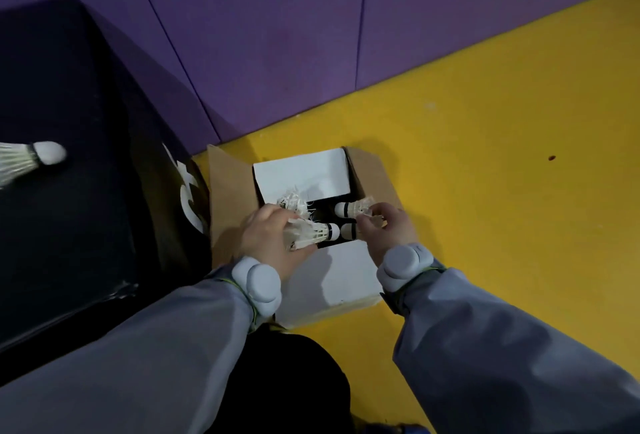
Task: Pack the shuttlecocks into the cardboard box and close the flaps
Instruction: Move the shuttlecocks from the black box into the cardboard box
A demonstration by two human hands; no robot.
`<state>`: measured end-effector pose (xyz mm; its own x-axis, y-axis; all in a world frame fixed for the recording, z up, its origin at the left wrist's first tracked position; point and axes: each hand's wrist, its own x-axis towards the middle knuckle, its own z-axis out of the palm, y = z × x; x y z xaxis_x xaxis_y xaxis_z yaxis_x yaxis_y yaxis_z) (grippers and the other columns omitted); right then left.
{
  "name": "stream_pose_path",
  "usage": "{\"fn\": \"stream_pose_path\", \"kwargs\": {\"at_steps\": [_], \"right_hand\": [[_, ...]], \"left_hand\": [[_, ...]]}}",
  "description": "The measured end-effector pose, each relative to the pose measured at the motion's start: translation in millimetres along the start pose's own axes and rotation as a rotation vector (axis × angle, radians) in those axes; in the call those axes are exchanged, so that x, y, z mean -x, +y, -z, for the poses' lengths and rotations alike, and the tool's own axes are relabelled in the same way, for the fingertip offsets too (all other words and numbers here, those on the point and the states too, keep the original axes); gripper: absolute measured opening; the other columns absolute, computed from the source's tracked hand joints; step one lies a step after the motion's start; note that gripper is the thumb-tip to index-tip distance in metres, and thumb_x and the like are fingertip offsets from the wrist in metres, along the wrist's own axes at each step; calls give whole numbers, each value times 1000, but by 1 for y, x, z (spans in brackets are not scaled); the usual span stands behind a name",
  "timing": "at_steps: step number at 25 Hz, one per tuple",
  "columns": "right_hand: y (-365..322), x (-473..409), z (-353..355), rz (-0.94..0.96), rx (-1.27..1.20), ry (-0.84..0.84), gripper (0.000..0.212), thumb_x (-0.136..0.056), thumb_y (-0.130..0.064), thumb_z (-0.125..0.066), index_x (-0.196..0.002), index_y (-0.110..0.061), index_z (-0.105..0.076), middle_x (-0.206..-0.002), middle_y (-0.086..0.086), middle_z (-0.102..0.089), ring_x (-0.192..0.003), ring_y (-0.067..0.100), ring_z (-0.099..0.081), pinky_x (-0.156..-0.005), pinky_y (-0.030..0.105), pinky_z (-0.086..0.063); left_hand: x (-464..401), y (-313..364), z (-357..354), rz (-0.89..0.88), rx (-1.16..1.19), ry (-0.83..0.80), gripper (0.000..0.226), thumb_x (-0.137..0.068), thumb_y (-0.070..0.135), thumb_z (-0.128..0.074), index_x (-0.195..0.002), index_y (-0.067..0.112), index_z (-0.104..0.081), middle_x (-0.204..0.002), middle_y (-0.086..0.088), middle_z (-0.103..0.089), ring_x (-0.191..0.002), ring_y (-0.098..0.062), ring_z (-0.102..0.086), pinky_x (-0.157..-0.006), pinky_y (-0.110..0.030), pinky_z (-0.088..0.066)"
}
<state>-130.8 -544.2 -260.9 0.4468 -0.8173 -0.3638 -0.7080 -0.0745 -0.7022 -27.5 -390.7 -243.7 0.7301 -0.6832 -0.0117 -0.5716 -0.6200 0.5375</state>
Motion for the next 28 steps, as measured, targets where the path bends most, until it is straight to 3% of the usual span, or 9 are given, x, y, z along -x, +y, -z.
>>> {"fn": "stream_pose_path", "kwargs": {"at_steps": [6,9,11,14,18,22,28], "right_hand": [[11,-27,-19,-56,37,-60,31,-84,-30,-56,-113,-21,-61,-116,11,-62,-89,30,-56,-68,32,-40],[14,-35,-27,0,-11,-142,53,-83,-35,-62,-133,-26,-49,-134,6,-57,-117,28,-56,-87,36,-49],[15,-36,-29,-1,4,-191,68,-81,-38,-67,-142,-29,-37,-144,2,-48,-130,26,-47,-97,37,-45],[15,-31,-27,-8,44,-204,77,-80,-40,-68,-146,-28,-30,-149,1,-42,-135,26,-41,-99,37,-42],[3,-20,-20,-30,69,-186,77,-79,-44,-67,-144,-26,-31,-144,3,-48,-128,28,-49,-92,35,-45],[-29,16,-1,70,57,-120,72,-78,-44,-67,-142,-25,-37,-137,3,-55,-117,29,-57,-79,30,-45],[-82,85,16,195,46,-85,72,-82,-40,-65,-144,-24,-33,-131,6,-59,-102,28,-62,-71,29,-44]], "left_hand": [[-26,-15,-23,81,62,-67,56,-63,37,-80,-111,18,-59,-121,-5,-54,-106,-23,-53,-78,-20,-35],[-35,-23,-31,82,117,-103,80,-62,38,-81,-131,23,-44,-142,-2,-39,-124,-18,-42,-84,-8,-22],[-37,-27,-33,85,105,-132,94,-61,42,-81,-139,27,-32,-151,1,-28,-134,-17,-30,-94,-12,-19],[-33,-28,-30,101,89,-143,100,-60,45,-80,-141,30,-25,-153,3,-22,-137,-17,-25,-103,-23,-22],[-27,-19,-16,65,108,-116,97,-60,45,-80,-140,29,-28,-153,5,-23,-136,-16,-28,-103,-24,-25],[-10,-3,24,19,124,-16,93,-61,47,-78,-139,30,-30,-152,8,-24,-138,-15,-25,-110,-30,-26],[38,6,92,-40,168,117,81,-67,40,-75,-136,31,-35,-149,10,-28,-136,-16,-22,-101,-16,-12]]}}
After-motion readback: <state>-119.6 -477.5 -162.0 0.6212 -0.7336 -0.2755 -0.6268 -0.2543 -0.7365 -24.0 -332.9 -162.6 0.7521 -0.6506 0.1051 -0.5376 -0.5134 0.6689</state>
